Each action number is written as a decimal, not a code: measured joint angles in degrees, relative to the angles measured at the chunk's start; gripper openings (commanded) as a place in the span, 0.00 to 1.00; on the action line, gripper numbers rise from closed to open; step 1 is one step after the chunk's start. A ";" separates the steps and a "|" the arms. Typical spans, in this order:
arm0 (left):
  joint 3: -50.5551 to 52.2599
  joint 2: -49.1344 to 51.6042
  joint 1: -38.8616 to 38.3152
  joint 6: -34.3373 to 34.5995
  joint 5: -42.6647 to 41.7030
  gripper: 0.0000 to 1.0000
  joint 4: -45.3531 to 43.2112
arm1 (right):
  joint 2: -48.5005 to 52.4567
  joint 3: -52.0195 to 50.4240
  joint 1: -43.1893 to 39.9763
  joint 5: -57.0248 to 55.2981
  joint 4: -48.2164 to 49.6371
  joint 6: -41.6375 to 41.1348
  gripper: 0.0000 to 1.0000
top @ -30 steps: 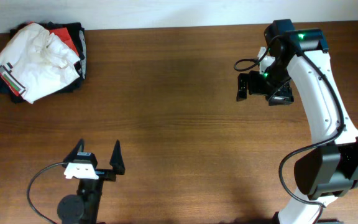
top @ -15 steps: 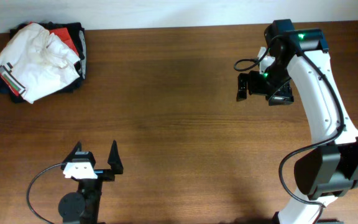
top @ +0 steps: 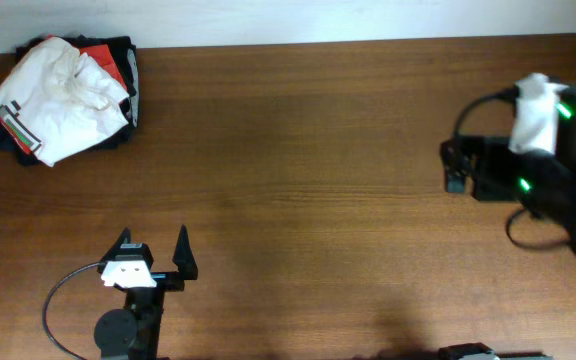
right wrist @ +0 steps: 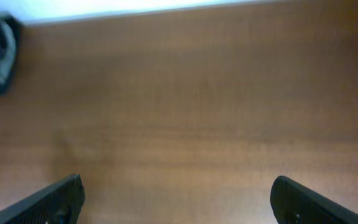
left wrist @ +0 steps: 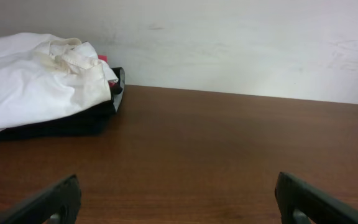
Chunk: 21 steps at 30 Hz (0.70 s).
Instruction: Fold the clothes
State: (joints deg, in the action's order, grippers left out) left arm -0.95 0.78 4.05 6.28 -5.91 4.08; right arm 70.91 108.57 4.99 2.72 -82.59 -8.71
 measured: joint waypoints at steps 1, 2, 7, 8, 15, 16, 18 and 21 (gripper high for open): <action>0.00 0.00 0.02 0.00 0.00 0.99 0.00 | -3.56 -0.98 -0.02 -0.24 1.92 0.17 0.99; 0.00 0.00 0.02 -0.02 0.00 0.99 0.00 | -8.57 -3.72 -0.02 -0.39 4.90 0.42 0.99; 0.00 -0.22 0.02 0.02 0.20 0.99 -0.17 | -34.16 -41.20 -0.02 0.11 27.93 1.22 0.99; 0.02 -0.22 0.02 0.02 0.22 0.99 0.04 | -41.29 -53.53 -0.02 0.81 34.75 1.27 0.99; 0.02 -0.15 0.02 0.20 0.22 0.99 0.00 | -69.46 -94.92 -0.02 3.65 73.99 1.16 0.99; 0.02 -0.15 0.02 0.20 0.20 0.99 0.04 | -70.14 -97.85 -0.02 3.65 79.08 1.14 0.99; 0.02 -0.15 0.02 0.20 0.22 0.99 0.00 | -70.18 -102.82 -0.02 3.82 86.82 1.16 0.98; 0.02 -0.15 0.02 0.20 0.22 0.99 0.00 | -70.23 -107.91 -0.02 3.08 91.97 1.16 0.99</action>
State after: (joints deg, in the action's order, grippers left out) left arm -0.93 0.62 4.08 6.48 -5.69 4.08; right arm 0.69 0.67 4.97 5.80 9.39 -7.55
